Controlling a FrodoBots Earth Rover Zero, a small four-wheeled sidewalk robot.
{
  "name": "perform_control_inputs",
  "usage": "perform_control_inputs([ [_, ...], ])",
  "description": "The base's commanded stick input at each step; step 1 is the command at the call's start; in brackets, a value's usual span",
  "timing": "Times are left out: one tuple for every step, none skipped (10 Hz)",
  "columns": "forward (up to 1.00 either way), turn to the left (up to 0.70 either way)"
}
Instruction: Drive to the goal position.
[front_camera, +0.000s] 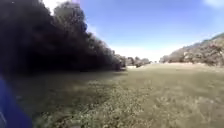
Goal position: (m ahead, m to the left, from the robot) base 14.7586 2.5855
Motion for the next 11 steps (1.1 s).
perform_control_inputs([
  [0.7, 0.0],
  [0.7, 0.0],
  [0.7, 0.0],
  [0.7, 0.0],
  [0.7, 0.0],
  [0.7, 0.0],
  [0.7, 0.0],
  [0.0, 0.0],
  [0.0, 0.0],
  [0.0, 0.0],
  [0.0, 0.0],
])
